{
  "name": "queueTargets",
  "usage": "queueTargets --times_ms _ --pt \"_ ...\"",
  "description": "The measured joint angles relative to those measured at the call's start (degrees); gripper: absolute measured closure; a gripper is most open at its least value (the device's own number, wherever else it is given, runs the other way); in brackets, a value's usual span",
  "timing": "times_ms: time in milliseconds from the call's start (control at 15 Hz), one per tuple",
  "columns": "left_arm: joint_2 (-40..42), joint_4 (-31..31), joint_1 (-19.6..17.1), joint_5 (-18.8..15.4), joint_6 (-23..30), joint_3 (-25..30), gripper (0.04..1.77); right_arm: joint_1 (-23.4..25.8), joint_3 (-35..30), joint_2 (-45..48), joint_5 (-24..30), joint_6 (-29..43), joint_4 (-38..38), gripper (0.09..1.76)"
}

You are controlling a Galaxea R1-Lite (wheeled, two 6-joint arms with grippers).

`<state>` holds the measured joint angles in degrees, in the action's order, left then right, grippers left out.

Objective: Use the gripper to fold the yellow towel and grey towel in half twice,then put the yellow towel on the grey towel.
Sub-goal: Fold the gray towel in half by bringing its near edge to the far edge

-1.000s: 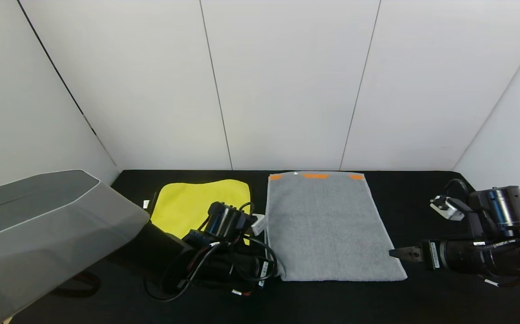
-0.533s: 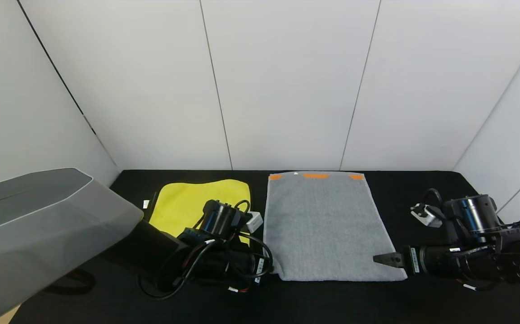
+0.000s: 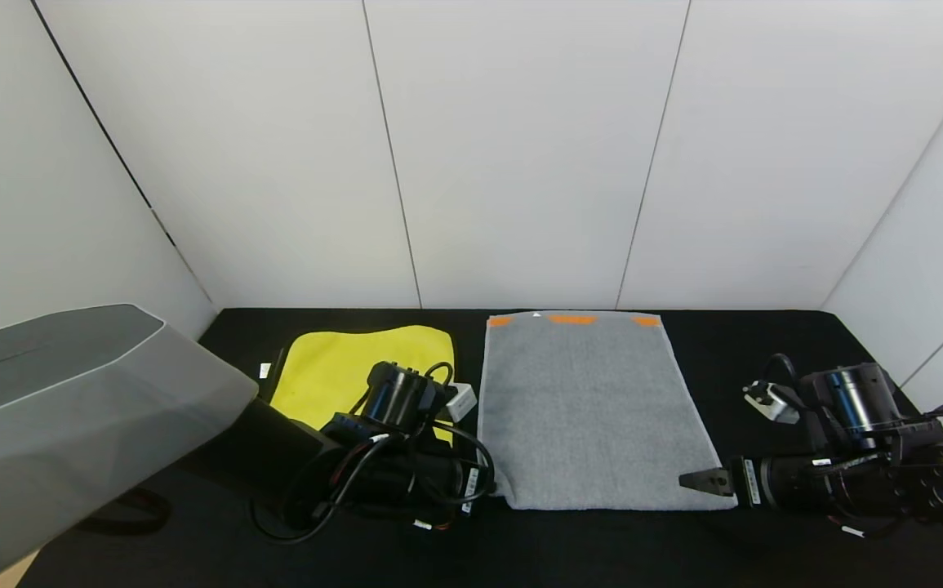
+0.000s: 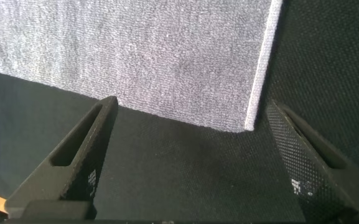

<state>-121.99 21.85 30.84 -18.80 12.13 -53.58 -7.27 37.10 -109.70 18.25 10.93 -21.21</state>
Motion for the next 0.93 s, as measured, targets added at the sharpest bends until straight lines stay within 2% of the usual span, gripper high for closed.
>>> queueTargets --times_ms 933 --pt "-0.02 -0.02 -0.06 -0.09 0.0 -0.04 1.7 -0.87 -0.59 -1.79 -0.01 0.0 -0.21 0.14"
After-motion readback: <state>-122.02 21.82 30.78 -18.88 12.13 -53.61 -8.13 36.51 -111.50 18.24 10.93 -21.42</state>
